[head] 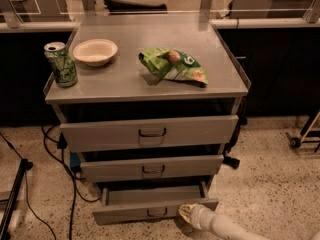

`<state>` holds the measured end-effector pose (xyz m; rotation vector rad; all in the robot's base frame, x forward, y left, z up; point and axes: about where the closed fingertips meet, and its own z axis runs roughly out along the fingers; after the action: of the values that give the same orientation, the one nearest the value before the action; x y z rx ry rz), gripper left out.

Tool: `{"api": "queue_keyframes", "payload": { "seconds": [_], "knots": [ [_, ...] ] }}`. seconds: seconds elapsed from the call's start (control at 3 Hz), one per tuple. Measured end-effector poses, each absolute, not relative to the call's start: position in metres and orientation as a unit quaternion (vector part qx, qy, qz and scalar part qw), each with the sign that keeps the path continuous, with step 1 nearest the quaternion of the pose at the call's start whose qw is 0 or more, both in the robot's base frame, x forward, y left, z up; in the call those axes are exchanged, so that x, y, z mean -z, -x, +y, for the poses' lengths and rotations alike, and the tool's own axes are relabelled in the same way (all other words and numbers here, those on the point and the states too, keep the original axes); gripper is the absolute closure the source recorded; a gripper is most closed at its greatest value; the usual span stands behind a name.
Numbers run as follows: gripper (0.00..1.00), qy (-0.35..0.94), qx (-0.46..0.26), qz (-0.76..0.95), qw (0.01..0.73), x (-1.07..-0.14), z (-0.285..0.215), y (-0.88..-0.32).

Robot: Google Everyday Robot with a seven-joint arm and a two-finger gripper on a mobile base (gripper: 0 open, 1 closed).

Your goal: Close bottom drawer

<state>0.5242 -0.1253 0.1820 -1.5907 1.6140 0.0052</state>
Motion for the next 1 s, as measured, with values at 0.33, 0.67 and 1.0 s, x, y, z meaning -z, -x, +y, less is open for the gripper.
{"api": "queue_keyframes", "payload": {
  "seconds": [0.33,0.67,1.0],
  "knots": [
    [1.00,0.635,-0.006,0.646,0.424,-0.186,-0.121,-0.545],
    [1.00,0.637,-0.009,0.653,0.410,-0.183,-0.110,-0.577],
    [1.00,0.641,-0.012,0.657,0.397,-0.179,-0.100,-0.594]
  ]
}}
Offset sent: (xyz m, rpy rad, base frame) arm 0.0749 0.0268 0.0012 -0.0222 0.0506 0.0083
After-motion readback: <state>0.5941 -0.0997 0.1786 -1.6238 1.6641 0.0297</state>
